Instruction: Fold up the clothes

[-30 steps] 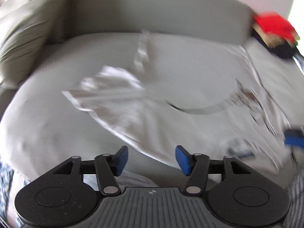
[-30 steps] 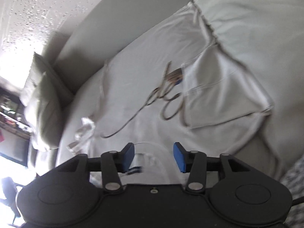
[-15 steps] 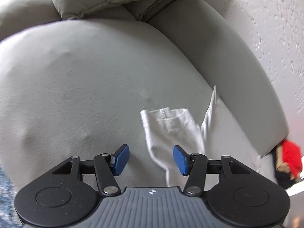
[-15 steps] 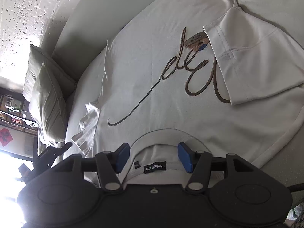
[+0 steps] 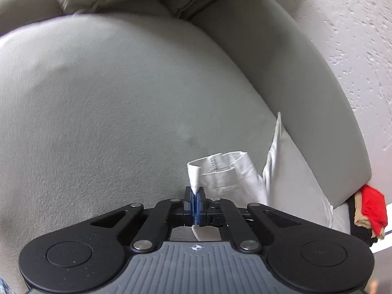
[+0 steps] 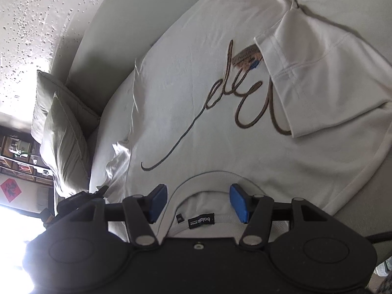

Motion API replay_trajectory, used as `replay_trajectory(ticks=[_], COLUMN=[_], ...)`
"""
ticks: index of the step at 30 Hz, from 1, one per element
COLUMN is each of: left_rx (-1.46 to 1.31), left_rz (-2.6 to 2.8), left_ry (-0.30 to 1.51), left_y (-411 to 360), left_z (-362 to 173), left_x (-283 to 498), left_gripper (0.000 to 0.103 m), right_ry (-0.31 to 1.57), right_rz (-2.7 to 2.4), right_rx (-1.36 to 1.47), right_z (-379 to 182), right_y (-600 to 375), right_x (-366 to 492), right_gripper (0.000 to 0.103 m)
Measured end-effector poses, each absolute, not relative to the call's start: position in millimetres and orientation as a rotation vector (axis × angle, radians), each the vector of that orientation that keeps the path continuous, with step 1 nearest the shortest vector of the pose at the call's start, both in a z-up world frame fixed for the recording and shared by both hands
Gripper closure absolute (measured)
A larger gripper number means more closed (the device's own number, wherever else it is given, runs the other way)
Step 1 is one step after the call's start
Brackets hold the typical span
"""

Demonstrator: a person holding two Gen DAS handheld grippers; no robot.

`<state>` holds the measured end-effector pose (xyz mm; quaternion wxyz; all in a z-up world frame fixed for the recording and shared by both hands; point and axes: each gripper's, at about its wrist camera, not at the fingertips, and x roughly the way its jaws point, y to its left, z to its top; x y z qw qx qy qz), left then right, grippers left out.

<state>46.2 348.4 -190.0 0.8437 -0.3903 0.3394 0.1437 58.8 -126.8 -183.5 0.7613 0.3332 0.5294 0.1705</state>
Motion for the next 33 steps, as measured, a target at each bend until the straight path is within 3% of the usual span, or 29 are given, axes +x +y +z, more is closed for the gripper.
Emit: replay_trajectory(ticks=[5,11,16,20,22,24,33], left_rx=[-0.583,-0.152,0.183,0.367,0.308,0.232,-0.441], left_rz=[0.296,0.175,0.000,-0.037,-0.016,0.005,0.162], left_ry=[0.667,0.612,0.720,0.886,0.906,0.903,0.788], left_y=[313.2,202.3,97.2,62.5,72.2,86.5,207.7], left_z=[-141.9,-102.0,-131.6,-183.3,-182.5,-175.3,-134.5], left_x=[54.7,59.9,61.3,58.0,48.9,39.1,17.6], left_gripper=[0.103,0.103,0.103,0.090,0.086,0.072,0.057], right_ry=[1.107,1.066,1.048,1.049,1.042,1.028,1.031], right_rz=[0.326,0.280,0.284,0.297,0.308,0.317,0.336], right_rx=[0.725,0.778,0.825,0.845,0.846,0.834,0.869], right_z=[-176.0,-178.6,-181.8,-182.1,-179.9,-177.5,-182.3], right_y=[-148.0,-177.9,-192.1,-198.0,-200.3,-202.7,-204.6], right_x=[53.2,45.9,43.5,43.8,43.3,42.2,37.4], right_gripper=[0.047,0.047,0.047,0.045,0.043,0.040,0.040])
